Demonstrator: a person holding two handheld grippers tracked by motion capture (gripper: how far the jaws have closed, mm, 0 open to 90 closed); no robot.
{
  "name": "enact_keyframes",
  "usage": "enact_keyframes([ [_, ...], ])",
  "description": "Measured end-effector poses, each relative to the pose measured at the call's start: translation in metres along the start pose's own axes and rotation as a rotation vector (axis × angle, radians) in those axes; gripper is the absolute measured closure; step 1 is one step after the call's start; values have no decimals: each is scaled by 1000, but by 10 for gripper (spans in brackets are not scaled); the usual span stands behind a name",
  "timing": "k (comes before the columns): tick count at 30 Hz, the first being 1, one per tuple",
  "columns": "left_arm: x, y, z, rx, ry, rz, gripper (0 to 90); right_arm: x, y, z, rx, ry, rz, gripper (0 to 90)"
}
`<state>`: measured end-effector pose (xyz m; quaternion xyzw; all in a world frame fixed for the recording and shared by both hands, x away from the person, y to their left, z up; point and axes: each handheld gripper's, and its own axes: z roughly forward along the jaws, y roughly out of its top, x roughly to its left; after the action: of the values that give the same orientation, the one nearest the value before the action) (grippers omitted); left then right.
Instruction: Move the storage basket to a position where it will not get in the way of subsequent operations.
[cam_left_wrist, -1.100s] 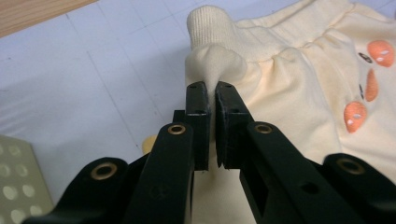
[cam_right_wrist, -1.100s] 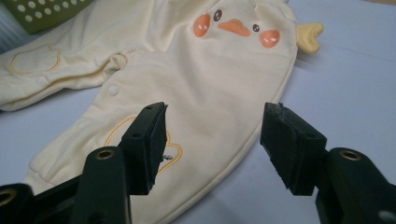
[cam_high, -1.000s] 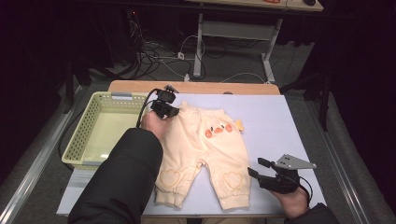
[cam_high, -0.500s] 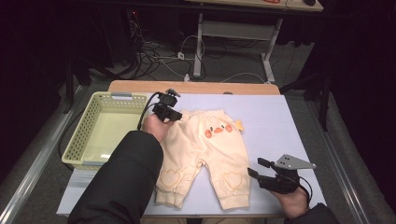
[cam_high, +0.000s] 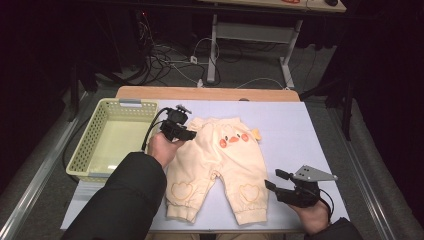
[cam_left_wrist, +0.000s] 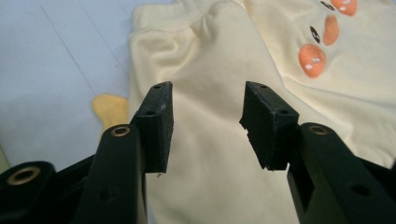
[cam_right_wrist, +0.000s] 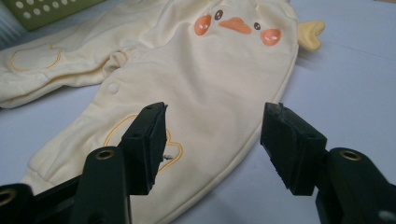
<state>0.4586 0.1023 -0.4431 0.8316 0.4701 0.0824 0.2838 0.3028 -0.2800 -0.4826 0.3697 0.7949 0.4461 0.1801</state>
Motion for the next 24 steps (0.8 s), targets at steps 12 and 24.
enact_keyframes([
  [12,-28,-30,-4,2,-55,74,482,0,0,0,3,0,1,415],
  [24,-42,-60,14,61,-79,100,461,0,0,1,5,-2,2,414],
])
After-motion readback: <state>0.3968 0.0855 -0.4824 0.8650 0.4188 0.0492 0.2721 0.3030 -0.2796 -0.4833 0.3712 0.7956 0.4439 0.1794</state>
